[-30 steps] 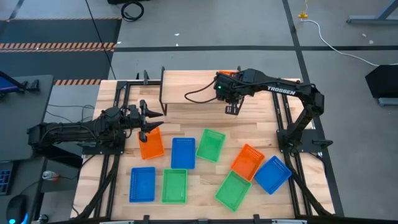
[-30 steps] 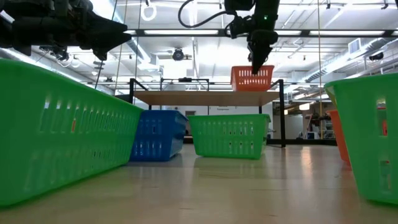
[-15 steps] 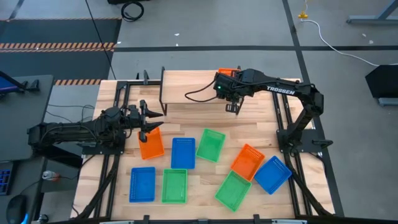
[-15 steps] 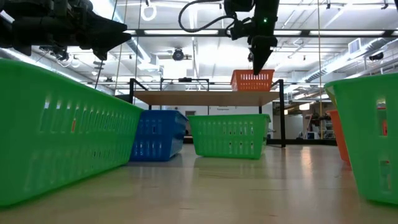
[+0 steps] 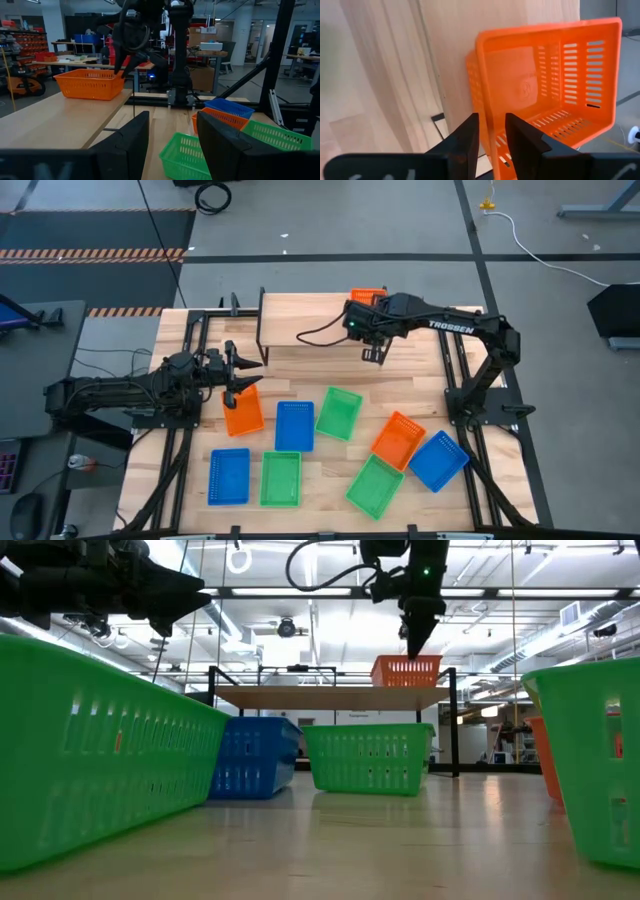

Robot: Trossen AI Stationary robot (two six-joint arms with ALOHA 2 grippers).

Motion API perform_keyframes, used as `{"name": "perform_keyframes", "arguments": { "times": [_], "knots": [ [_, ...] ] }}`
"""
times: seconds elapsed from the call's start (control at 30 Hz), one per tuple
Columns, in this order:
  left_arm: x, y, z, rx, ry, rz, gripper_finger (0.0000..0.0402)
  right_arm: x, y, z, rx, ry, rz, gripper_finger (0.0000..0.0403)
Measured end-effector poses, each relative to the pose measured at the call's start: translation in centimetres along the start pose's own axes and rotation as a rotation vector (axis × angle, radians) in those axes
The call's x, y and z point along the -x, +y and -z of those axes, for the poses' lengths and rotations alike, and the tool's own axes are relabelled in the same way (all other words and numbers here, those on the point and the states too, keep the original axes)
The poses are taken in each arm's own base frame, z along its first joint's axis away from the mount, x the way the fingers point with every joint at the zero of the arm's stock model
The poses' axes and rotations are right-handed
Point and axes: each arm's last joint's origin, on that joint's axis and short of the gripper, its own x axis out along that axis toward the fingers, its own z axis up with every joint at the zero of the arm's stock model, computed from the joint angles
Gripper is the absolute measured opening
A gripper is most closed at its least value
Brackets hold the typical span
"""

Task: Stack baskets on shelf by color
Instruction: Put the top green bin on the shelf

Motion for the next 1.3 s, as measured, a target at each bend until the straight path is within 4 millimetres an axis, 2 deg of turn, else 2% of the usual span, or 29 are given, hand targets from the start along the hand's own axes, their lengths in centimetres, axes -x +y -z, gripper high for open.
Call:
{"name": "perform_keyframes", "arguments": {
  "times": [0.13,0.4,0.57,0.67,0.8,1.0,1.17,1.3],
  "knots": [
    [0.0,0.0,0.0,0.000,-0.004,0.000,0.0172,0.2,0.5,-0.2,0.011,-0.016,-0.003,0.0118],
    [0.0,0.0,-0.1,-0.001,-0.009,0.000,0.0172,1.0,1.7,-0.3,-0.008,-0.040,0.015,0.0181],
    [0.0,0.0,-0.1,-0.001,-0.009,0.000,0.0172,3.5,3.2,-0.8,-0.082,-0.128,-0.022,0.0204],
    [0.0,0.0,-0.1,-0.001,-0.013,0.000,0.0172,5.6,4.5,-1.3,-0.164,-0.214,-0.134,0.0208],
    [0.0,0.0,-0.2,-0.001,-0.021,0.000,0.0172,7.0,7.7,-1.6,-0.215,-0.268,-0.289,0.0205],
    [0.0,0.0,-0.3,0.020,-0.027,0.004,0.0172,7.2,13.6,-1.3,-0.203,-0.225,-0.349,0.0201],
    [0.0,-0.1,-0.2,0.038,-0.021,0.007,0.0172,6.3,18.1,-1.9,-0.178,-0.199,-0.364,0.0201],
    [0.0,-0.2,-0.1,0.064,-0.006,0.014,0.0172,4.4,21.2,-2.4,-0.178,-0.148,-0.358,0.0201]
  ]
}}
